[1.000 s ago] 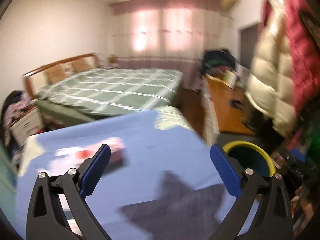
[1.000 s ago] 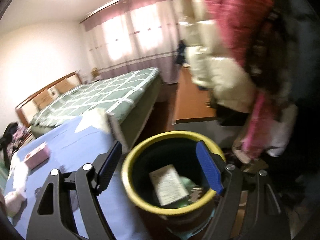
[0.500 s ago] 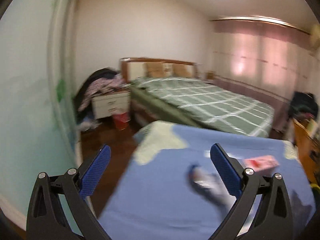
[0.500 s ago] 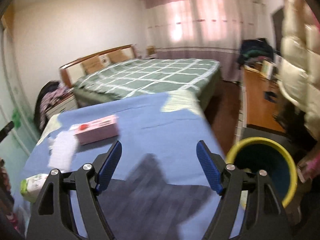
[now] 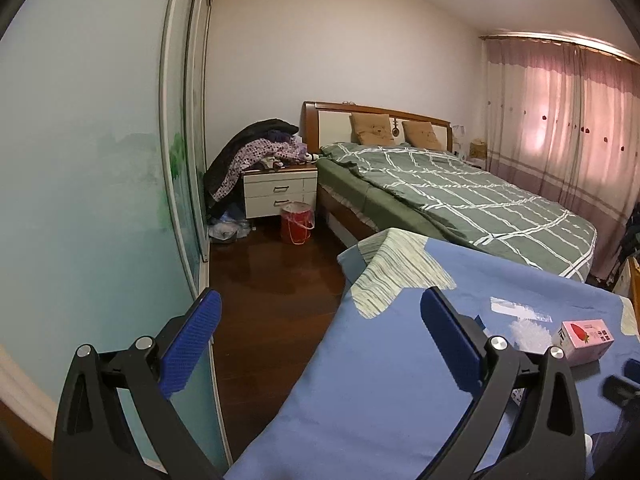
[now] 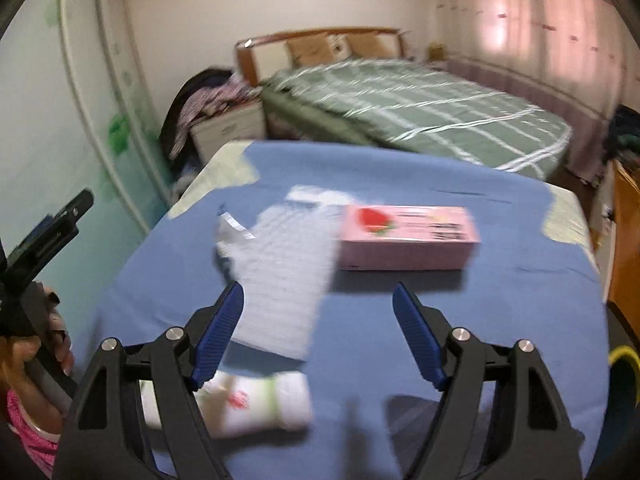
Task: Collect trash
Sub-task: 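Grasp the white foam net with the right gripper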
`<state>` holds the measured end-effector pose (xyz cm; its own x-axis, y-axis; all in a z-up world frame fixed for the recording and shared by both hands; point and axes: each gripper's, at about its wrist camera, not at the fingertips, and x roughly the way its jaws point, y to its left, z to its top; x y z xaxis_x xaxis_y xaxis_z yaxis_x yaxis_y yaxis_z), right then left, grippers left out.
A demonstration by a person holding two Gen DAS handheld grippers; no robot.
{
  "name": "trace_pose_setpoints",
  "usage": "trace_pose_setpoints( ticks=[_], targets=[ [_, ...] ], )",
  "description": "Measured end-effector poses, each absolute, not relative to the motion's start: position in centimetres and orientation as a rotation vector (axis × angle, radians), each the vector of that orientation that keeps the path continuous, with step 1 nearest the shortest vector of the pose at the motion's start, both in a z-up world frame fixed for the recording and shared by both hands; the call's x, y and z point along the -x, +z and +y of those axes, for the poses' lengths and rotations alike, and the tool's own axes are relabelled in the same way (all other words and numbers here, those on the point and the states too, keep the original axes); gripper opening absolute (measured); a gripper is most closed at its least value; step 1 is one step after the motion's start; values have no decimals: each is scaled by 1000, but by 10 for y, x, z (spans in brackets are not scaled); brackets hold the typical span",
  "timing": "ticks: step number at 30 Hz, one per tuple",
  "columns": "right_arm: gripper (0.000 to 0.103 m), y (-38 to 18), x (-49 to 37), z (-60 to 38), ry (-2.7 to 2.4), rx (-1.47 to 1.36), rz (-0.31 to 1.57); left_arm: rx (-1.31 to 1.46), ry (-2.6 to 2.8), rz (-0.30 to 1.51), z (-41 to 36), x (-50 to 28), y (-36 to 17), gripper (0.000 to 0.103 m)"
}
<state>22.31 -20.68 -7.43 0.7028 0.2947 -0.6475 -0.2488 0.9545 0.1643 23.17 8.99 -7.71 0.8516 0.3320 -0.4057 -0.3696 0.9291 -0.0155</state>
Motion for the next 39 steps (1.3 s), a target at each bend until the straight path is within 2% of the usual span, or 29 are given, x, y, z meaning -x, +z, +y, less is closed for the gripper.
trace_pose_setpoints(
  ticks=[13, 24, 39],
  targets=[
    [73, -110, -257, -169, 350, -27, 921, 109, 342, 416, 78, -233, -75, 98],
    [21, -104, -245, -172, 369, -42, 874, 104, 335, 417, 72, -227, -74, 98],
    [18, -71, -201, -208, 358, -106, 738, 94, 329, 422, 67, -230, -76, 98]
  ],
)
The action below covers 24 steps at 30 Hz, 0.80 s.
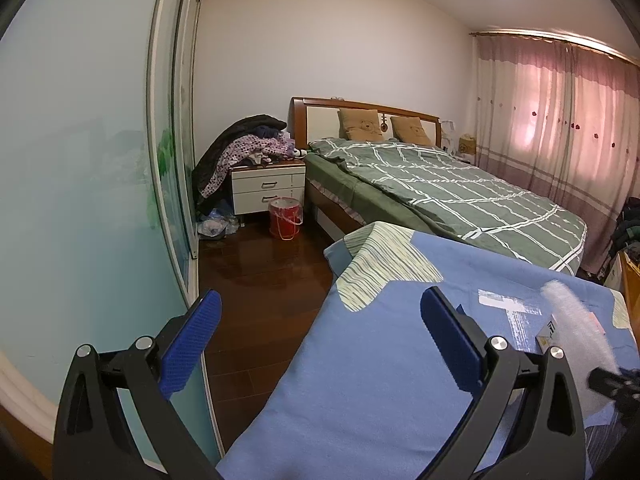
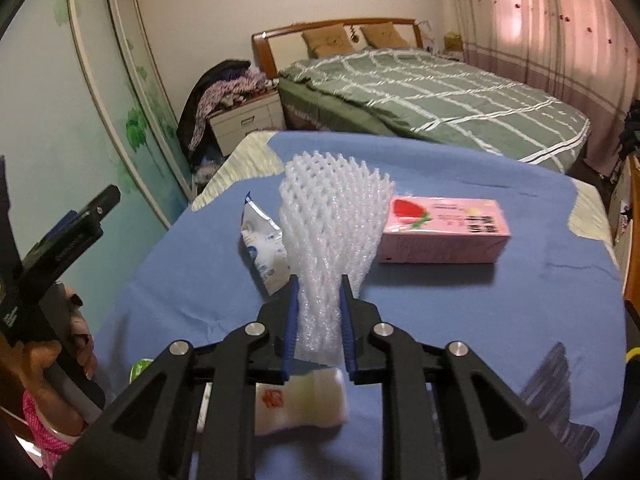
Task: Collect trash
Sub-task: 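Grasp the white foam net with the right gripper, then carry the foam net into the yellow bin and open the right gripper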
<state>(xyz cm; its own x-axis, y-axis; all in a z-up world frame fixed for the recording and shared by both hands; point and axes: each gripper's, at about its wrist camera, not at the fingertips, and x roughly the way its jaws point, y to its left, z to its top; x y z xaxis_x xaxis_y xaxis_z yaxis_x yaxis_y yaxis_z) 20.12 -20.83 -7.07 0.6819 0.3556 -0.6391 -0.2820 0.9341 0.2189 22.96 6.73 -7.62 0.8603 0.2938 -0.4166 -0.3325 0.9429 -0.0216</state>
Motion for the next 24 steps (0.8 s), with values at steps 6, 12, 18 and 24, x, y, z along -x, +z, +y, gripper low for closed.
trace_pose_setpoints(
  ticks=[6, 12, 18, 24],
  targets=[
    [18, -62, -167, -260, 253, -162, 651, 85, 318, 426, 64, -230, -77, 98],
    [18, -65, -135, -330, 23, -202, 585, 82, 306, 427, 62, -229, -76, 98],
    [18, -77, -105, -409, -276, -233, 543, 82, 298, 430, 61, -228, -76, 98],
    [19, -103, -86, -470, -488, -308, 573, 78, 294, 436, 60, -228, -76, 98]
  ],
)
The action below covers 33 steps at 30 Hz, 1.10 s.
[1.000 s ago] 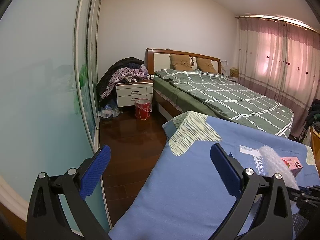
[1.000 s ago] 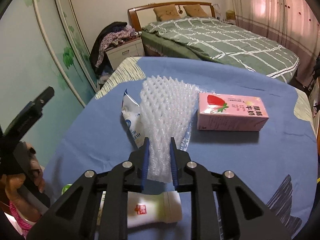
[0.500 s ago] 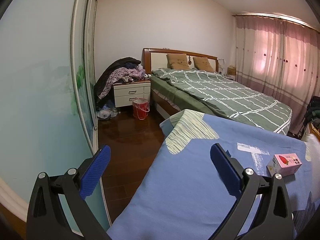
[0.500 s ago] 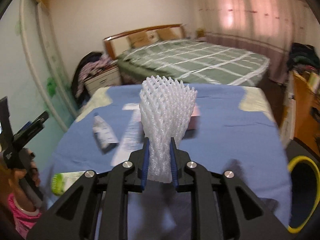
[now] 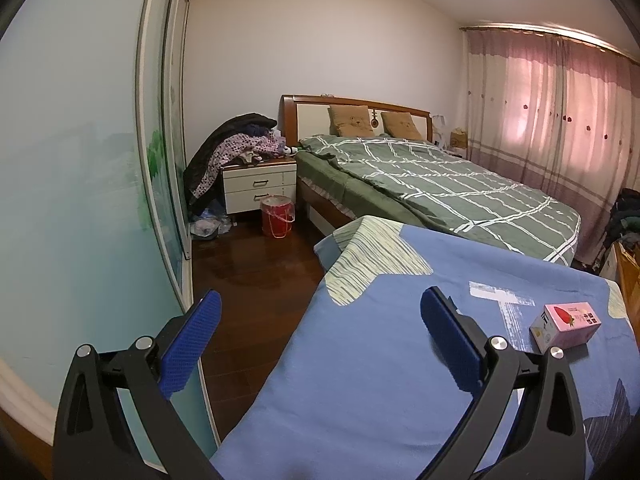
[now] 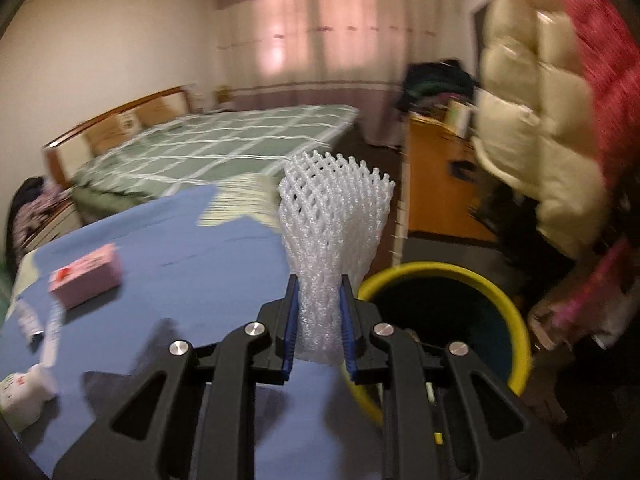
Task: Collect trash
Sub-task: 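Carry the foam net into the yellow bin and open the right gripper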
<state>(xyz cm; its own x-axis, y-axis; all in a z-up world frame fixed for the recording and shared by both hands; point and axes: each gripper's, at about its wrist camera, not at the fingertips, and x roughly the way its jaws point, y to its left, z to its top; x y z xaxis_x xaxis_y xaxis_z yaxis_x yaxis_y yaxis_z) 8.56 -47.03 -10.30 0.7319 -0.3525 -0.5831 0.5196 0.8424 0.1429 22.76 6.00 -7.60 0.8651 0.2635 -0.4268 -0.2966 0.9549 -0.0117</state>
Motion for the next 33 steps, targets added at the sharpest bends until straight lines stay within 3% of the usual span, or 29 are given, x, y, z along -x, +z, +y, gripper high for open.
trace_pose_setpoints(
  ticks=[8, 11, 17, 21, 33],
  targets=[
    [23, -130, -74, -516, -641, -361, 611, 64, 288, 446, 56, -229, -77, 98],
    [44, -137, -75, -520, -684, -373, 615, 58, 286, 449, 55, -229, -78, 98],
    [45, -137, -68, -505, -664, -376, 568, 46, 289, 451, 52, -229, -79, 98],
    [59, -129, -63, -491, -650, -353, 518, 41, 291, 457, 51, -230, -81, 98],
    [64, -128, -66, -489, -630, -356, 524, -37, 288, 459, 31, -211, -87, 98]
  ],
)
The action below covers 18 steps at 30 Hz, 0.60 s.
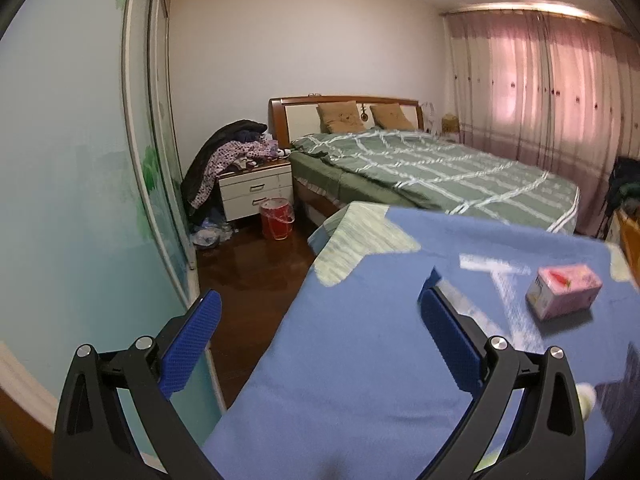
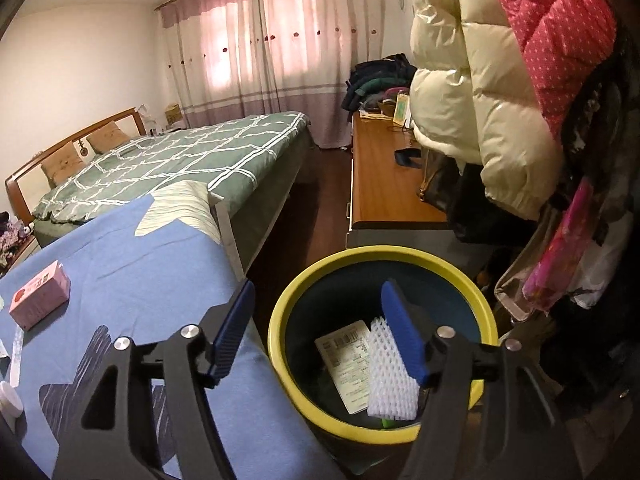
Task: Collect trash
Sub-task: 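Move the left gripper toward the white bottle on the blanket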
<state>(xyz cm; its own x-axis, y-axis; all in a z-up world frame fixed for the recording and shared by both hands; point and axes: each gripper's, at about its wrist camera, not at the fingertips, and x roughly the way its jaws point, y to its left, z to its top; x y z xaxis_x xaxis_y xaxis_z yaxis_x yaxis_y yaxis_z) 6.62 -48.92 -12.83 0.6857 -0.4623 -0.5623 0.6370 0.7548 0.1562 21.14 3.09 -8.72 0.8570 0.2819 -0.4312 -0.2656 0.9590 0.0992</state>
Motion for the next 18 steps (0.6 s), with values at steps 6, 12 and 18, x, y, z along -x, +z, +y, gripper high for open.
trace_pose_setpoints(
  ticks=[6, 12, 18],
  targets=[
    [64, -129, -66, -490, -604, -364, 517, -94, 302, 516, 29, -199, -96, 98],
    [65, -129, -66, -489, -581, -380, 506, -164, 234, 646, 29, -200, -118, 98],
    [65, -130, -66, -489, -571, -396, 503, -148, 76, 713, 13, -180, -125, 98]
  ],
)
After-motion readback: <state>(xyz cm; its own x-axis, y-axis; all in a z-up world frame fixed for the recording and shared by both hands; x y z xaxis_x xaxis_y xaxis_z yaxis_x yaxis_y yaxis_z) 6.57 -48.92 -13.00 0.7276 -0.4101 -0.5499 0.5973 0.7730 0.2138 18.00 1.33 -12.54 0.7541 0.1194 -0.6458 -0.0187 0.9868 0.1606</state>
